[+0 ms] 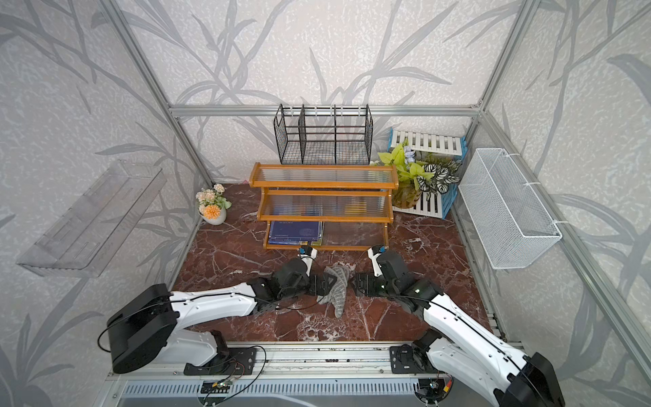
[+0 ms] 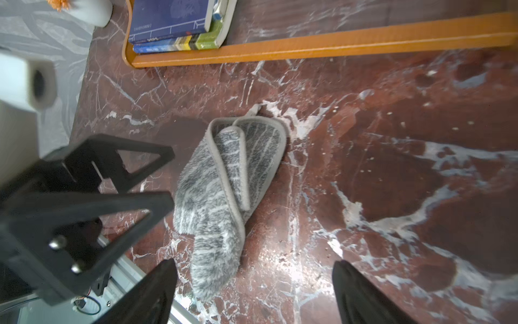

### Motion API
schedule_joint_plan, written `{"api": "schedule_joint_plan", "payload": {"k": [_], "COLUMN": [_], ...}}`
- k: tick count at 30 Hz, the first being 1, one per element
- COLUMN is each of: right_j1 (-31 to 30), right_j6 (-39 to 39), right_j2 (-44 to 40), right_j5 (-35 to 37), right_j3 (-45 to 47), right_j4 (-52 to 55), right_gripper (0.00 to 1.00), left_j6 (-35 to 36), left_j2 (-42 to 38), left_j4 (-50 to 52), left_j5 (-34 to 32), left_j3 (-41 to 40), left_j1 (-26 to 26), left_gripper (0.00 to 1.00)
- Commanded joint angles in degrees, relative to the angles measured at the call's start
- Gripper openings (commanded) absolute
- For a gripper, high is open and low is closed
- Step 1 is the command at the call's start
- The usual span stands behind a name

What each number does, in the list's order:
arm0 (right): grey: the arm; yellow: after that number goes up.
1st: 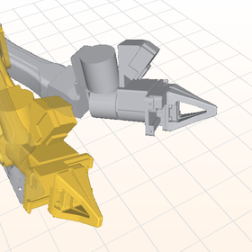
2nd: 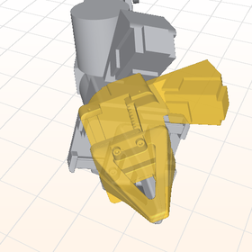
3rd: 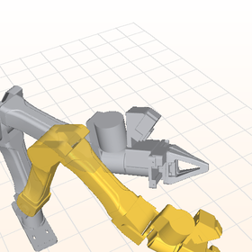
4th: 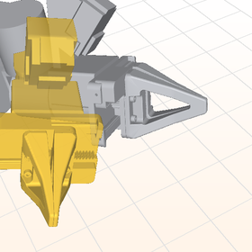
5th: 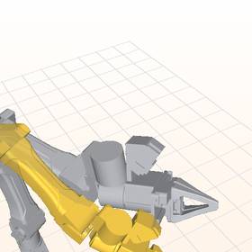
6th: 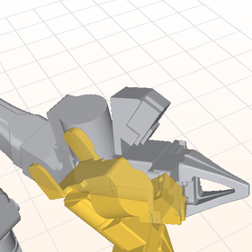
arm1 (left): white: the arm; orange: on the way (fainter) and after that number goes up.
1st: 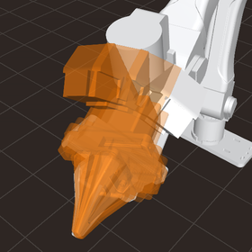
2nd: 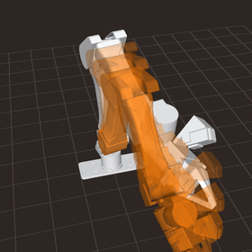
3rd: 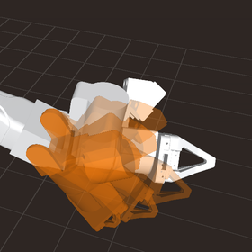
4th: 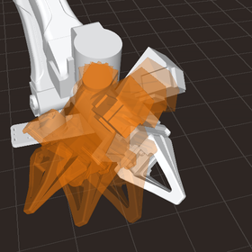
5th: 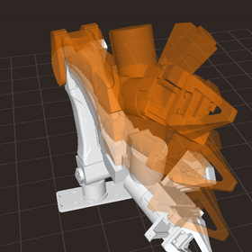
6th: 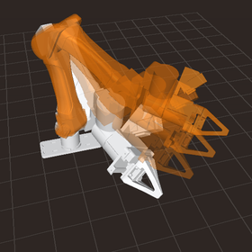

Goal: Wipe the bookshelf clean with a cloth
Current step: Place the cleaning item at the center of the board, then pick up the cleaning item at the center of the board.

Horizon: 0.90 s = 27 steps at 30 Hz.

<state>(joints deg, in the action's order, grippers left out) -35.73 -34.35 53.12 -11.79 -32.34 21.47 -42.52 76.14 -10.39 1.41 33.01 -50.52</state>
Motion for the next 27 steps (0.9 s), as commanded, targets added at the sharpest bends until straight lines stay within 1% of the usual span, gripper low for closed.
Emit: {"api": "schedule_joint_plan", "payload": {"k": [1,5,8,13,15,17,19,21,23,25,27], "right_j1": [-1.9,-7.2,-10.2,-13.6,-14.4,-14.9,-15.1,-15.2,-15.2,-15.3,-15.4], "right_j6": [-2.1,-2.8,-3.0,-1.5,-1.4,-1.5,-1.5,-1.4,-1.0,-0.6,-0.4], "right_j2": [5.0,14.5,21.0,28.6,31.0,33.1,34.6,35.5,36.5,37.5,38.1], "right_j5": [-2.8,-2.7,-0.1,6.2,6.6,6.9,7.0,6.2,5.1,4.1,2.8], "right_j3": [0.9,-1.7,-4.6,-9.4,-10.4,-11.0,-11.2,-11.3,-11.9,-12.7,-13.1], "right_j4": [-9.6,-14.5,-14.5,-9.8,-9.8,-10.0,-10.4,-11.3,-12.1,-12.6,-13.3], "right_gripper": [0.91,0.91,0.91,0.91,0.88,0.83,0.76,0.67,0.53,0.3,0.16], "left_j6": [-1.7,-1.8,-1.3,-0.6,-0.6,-0.2,0.1,0.4,0.4,0.5,0.6], "left_j2": [-6.3,-14.2,-18.2,-23.2,-24.2,-24.7,-24.9,-25.2,-25.4,-25.5,-25.6], "left_j4": [7.0,9.7,11.7,13.3,13.0,12.9,13.1,13.1,12.8,12.6,12.6], "left_j5": [-3.4,-7.3,-7.0,-5.5,-4.3,-3.2,-2.8,-2.3,-1.6,-1.2,-0.9], "left_j3": [-3.9,-6.8,-7.7,-9.7,-10.5,-11.1,-11.3,-11.5,-11.8,-12.0,-12.1], "left_j1": [4.1,7.1,10.3,15.9,17.8,19.2,20.2,21.0,21.8,22.4,22.8], "left_gripper": [1.0,1.0,1.0,1.0,1.0,1.0,1.0,1.0,1.0,1.0,1.0]}}
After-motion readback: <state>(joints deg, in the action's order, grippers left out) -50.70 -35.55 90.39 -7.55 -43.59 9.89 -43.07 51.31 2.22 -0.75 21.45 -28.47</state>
